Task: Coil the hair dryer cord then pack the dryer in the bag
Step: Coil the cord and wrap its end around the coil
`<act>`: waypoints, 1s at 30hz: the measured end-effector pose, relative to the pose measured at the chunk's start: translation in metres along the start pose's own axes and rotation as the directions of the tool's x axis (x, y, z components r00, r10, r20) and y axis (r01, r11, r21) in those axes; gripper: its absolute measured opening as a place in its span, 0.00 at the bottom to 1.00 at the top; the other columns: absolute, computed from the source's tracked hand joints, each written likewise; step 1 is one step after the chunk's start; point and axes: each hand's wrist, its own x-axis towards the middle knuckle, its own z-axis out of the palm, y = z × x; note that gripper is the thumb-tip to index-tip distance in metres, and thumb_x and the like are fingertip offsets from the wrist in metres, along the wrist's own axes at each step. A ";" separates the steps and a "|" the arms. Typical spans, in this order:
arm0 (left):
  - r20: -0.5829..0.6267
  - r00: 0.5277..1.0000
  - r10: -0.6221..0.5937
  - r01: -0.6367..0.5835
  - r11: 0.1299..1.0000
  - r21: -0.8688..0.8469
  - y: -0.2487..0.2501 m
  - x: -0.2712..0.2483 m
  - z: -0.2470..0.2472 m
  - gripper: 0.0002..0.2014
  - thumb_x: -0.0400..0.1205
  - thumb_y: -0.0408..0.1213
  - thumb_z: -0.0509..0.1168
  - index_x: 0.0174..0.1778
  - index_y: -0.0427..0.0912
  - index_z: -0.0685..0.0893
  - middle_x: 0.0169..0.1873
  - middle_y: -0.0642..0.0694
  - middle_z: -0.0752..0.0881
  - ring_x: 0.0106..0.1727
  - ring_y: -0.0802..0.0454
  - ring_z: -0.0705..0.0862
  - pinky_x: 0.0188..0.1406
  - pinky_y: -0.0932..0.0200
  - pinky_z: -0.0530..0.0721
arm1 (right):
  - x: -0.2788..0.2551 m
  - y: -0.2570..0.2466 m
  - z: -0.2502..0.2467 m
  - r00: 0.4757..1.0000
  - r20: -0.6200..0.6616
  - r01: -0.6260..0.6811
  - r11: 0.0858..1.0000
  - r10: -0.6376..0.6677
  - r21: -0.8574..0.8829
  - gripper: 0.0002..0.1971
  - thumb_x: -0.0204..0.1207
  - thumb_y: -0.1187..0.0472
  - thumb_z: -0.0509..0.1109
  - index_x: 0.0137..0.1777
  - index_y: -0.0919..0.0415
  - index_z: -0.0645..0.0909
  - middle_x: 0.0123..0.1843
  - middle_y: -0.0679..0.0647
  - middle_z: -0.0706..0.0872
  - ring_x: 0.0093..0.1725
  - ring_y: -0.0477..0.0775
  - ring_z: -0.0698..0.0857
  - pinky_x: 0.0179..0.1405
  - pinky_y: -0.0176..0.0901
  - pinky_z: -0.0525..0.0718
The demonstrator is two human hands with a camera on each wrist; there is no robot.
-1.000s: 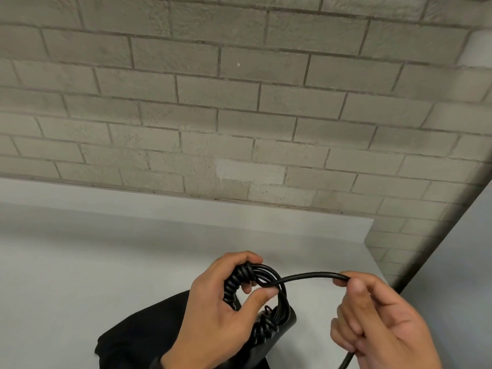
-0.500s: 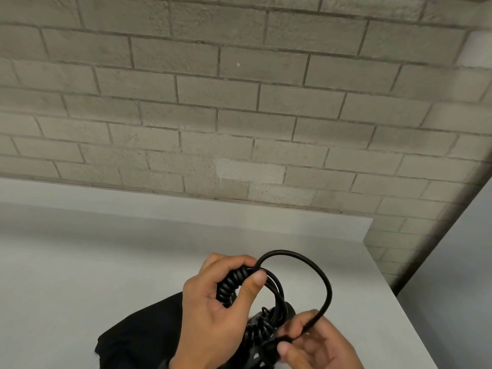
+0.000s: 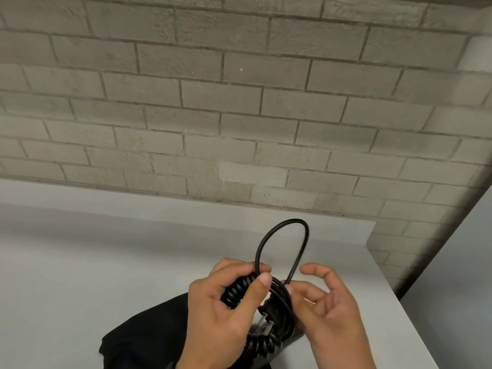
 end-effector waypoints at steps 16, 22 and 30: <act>-0.046 0.990 -0.136 0.135 0.990 -0.027 0.012 -0.005 0.011 0.18 0.75 0.43 0.76 0.59 0.63 0.85 0.32 0.46 0.91 0.37 0.52 0.91 0.41 0.70 0.85 | -0.024 -0.001 0.006 0.934 0.357 0.157 0.914 -0.014 -0.375 0.44 0.51 0.55 0.85 0.68 0.36 0.70 0.63 0.28 0.81 0.63 0.35 0.83 0.55 0.26 0.81; -0.069 0.983 -0.168 0.167 0.986 -0.017 0.012 -0.004 0.010 0.18 0.72 0.42 0.75 0.58 0.61 0.86 0.34 0.49 0.92 0.37 0.53 0.92 0.43 0.65 0.87 | -0.024 0.006 0.003 0.955 0.290 0.222 0.784 -0.056 -0.580 0.36 0.61 0.35 0.65 0.66 0.10 0.52 0.64 0.17 0.75 0.63 0.25 0.79 0.60 0.18 0.74; -0.234 0.962 -0.139 0.160 0.985 0.070 0.004 0.010 0.007 0.05 0.73 0.40 0.75 0.43 0.51 0.90 0.34 0.60 0.91 0.39 0.64 0.89 0.39 0.78 0.81 | -0.041 0.016 0.006 0.813 0.339 0.512 0.302 -0.473 -0.804 0.22 0.83 0.36 0.47 0.68 0.40 0.73 0.68 0.37 0.80 0.65 0.35 0.77 0.62 0.19 0.70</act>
